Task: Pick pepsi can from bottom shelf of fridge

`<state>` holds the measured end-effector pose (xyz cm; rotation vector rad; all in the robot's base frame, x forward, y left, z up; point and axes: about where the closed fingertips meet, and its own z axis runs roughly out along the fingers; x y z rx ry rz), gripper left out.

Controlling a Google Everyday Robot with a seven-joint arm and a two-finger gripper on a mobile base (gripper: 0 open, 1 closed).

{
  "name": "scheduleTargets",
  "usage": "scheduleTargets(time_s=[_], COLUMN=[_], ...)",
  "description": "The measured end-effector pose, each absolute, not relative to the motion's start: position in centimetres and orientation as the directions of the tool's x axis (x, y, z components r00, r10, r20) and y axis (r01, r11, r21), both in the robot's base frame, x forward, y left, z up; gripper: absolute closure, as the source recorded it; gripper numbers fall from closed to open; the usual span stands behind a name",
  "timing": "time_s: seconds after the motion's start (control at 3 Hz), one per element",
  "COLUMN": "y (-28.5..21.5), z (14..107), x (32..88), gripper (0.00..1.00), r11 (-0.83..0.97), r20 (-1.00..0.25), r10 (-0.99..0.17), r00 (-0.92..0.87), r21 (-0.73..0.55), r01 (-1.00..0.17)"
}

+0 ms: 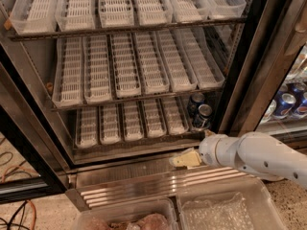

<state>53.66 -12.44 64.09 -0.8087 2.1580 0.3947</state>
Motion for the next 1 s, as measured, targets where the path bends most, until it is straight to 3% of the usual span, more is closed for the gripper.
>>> scheduleTargets(time_s=[0.67,1.0], y=[-12.8,-9.5], z=[55.7,56.5], x=[55.1,54.0], gripper=[0.0,0.0], r11=[0.838,0.848], r20=[-0.787,-0.836], r10=[-0.216,-0.208], r00=[-0.579,-0.508], r21=[0.154,0.105], r01=[-0.523,-0.52])
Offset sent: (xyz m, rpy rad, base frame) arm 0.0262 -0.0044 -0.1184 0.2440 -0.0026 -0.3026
